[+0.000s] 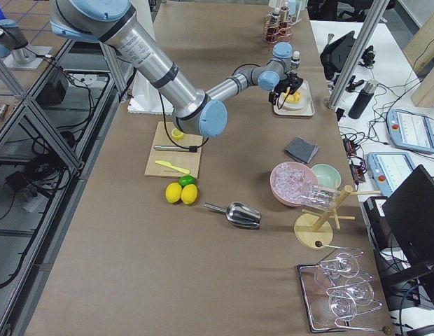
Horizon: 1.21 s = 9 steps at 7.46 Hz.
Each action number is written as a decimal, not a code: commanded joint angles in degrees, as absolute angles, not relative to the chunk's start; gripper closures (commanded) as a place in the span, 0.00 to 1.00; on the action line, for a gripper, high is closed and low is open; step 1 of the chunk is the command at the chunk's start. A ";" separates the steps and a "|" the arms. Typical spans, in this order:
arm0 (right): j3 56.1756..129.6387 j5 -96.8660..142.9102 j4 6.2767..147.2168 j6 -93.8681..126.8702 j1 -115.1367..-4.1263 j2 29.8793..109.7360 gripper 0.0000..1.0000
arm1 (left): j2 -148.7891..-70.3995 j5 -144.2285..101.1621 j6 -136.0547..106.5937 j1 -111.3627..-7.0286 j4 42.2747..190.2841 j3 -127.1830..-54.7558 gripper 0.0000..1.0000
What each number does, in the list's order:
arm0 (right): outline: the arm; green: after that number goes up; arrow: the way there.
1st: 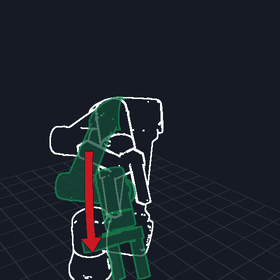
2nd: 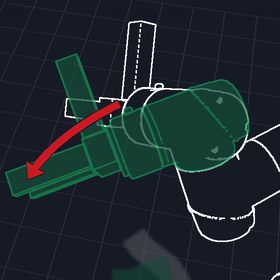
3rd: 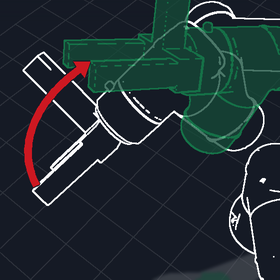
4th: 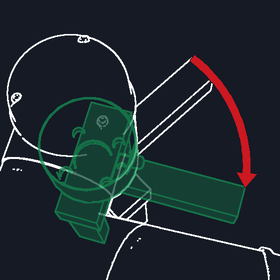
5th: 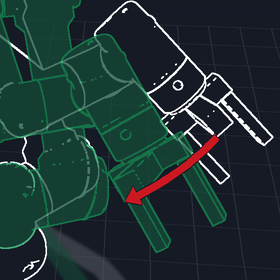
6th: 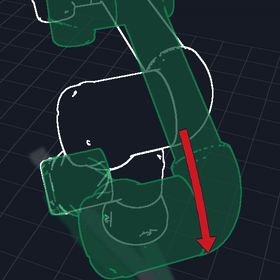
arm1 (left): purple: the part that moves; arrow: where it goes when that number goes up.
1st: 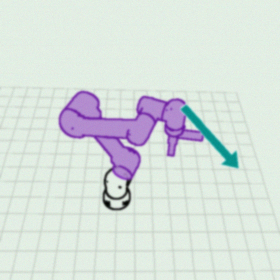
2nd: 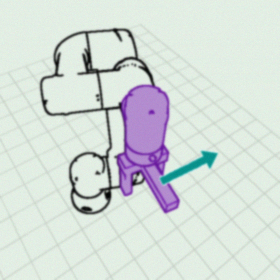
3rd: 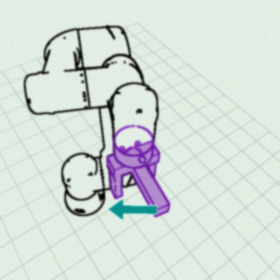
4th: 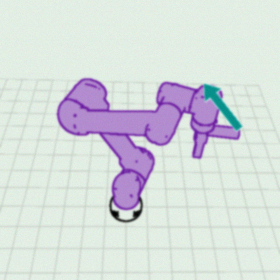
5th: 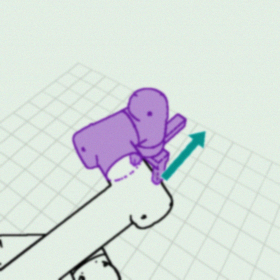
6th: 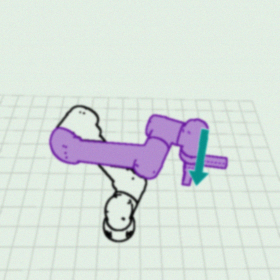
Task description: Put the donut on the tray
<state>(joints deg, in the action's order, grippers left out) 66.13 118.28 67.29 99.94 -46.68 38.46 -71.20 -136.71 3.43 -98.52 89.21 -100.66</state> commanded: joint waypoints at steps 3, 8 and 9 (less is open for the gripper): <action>89.96 130.58 75.48 77.76 -57.62 59.71 0.00 | -71.46 -136.67 3.34 -98.35 89.12 -100.63 0.02; 101.43 132.36 82.27 33.85 -72.31 88.73 0.00 | -71.98 -136.67 3.43 -98.26 89.21 -100.72 0.02; 99.86 132.19 82.79 24.01 -75.73 91.47 0.00 | -71.98 -136.67 3.43 -98.26 89.21 -100.72 0.02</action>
<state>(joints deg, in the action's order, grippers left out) 101.09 132.39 82.18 41.07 -70.14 84.76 -71.92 -136.67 3.43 -98.29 89.21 -100.72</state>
